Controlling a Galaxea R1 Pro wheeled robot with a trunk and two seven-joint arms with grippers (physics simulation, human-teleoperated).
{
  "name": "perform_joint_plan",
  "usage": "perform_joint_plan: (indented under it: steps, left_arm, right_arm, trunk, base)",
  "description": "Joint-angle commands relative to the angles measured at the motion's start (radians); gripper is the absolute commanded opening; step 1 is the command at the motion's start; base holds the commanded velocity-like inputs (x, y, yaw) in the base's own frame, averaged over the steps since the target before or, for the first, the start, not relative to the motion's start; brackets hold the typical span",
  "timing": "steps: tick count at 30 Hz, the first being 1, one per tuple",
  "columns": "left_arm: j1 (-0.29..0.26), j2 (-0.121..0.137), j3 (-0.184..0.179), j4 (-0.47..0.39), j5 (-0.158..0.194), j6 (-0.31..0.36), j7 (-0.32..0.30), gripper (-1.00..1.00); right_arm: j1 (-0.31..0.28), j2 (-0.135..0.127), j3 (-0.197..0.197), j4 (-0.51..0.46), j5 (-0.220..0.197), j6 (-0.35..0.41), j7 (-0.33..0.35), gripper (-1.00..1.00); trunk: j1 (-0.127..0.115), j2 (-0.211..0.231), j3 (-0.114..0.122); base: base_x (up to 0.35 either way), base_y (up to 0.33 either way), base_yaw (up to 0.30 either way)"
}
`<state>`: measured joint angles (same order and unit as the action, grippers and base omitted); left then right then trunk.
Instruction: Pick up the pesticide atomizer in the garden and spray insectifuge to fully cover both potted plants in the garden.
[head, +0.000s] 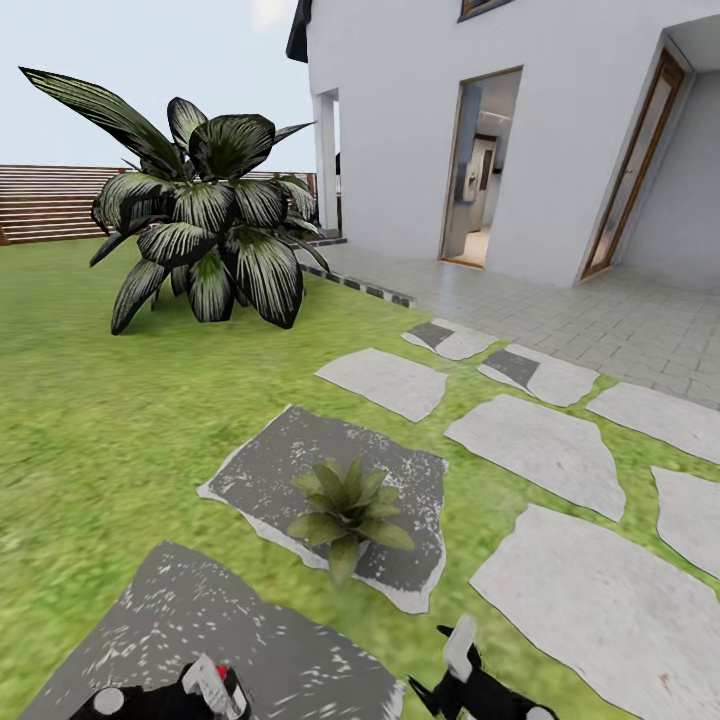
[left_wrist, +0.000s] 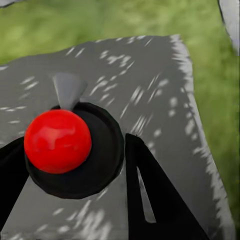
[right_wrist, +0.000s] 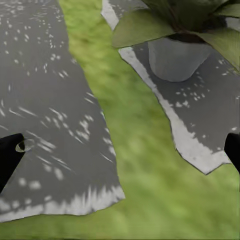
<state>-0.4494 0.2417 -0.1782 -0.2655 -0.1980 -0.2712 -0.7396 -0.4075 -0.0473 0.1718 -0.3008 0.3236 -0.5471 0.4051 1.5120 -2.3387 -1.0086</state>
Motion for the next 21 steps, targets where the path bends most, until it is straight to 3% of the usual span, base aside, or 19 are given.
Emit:
perform_joint_plan:
  steps: [1, 3, 5, 8, 9, 11, 15, 21]
  left_arm:
    - [-0.009, 0.014, 0.0, -0.002, -0.011, 0.009, -0.038, -1.0]
    - [-0.033, 0.032, -0.002, -0.006, -0.036, 0.033, -0.096, -1.0]
    - [-0.058, 0.037, -0.002, -0.012, -0.112, 0.057, -0.129, -1.0]
    - [-0.093, 0.027, 0.001, -0.037, -0.288, 0.142, -0.194, -1.0]
    - [-0.105, 0.022, 0.0, -0.101, -0.342, 0.192, -0.23, -1.0]
    - [-0.109, 0.014, 0.006, -0.133, -0.356, 0.213, -0.248, -1.0]
    - [-0.105, 0.015, 0.011, -0.11, -0.334, 0.193, -0.238, -1.0]
    - [-0.11, -0.019, 0.001, -0.116, -0.344, 0.2, -0.239, -1.0]
  right_arm:
    - [-0.006, 0.0, -0.002, -0.015, 0.023, 0.011, 0.034, 1.0]
    - [-0.014, 0.0, -0.002, -0.049, 0.058, 0.047, 0.11, 1.0]
    - [-0.023, 0.002, -0.001, -0.088, 0.083, 0.097, 0.173, 1.0]
    - [-0.045, 0.011, 0.003, -0.143, 0.116, 0.185, 0.238, 1.0]
    - [-0.056, 0.02, 0.004, -0.16, 0.147, 0.211, 0.266, 1.0]
    - [-0.065, 0.033, 0.001, -0.159, 0.165, 0.222, 0.277, 1.0]
    - [-0.076, 0.056, 0.001, -0.16, 0.158, 0.211, 0.264, 1.0]
    - [-0.08, 0.068, 0.002, -0.159, 0.161, 0.211, 0.268, 1.0]
  trunk:
    - [0.0, 0.0, -0.001]
    - [0.0, 0.0, -0.001]
    - [0.0, 0.0, -0.001]
    - [0.0, 0.0, -0.001]
    - [0.0, 0.0, -0.001]
    - [0.0, 0.0, -0.001]
    - [0.0, 0.0, -0.001]
    - [0.0, 0.0, -0.001]
  base:
    - [0.0, 0.0, 0.0]
    - [0.0, 0.0, 0.0]
    - [0.0, 0.0, 0.0]
    - [0.0, 0.0, 0.0]
    - [0.0, 0.0, 0.0]
    - [0.0, 0.0, 0.0]
    - [0.0, 0.0, 0.0]
    - [0.0, 0.0, 0.0]
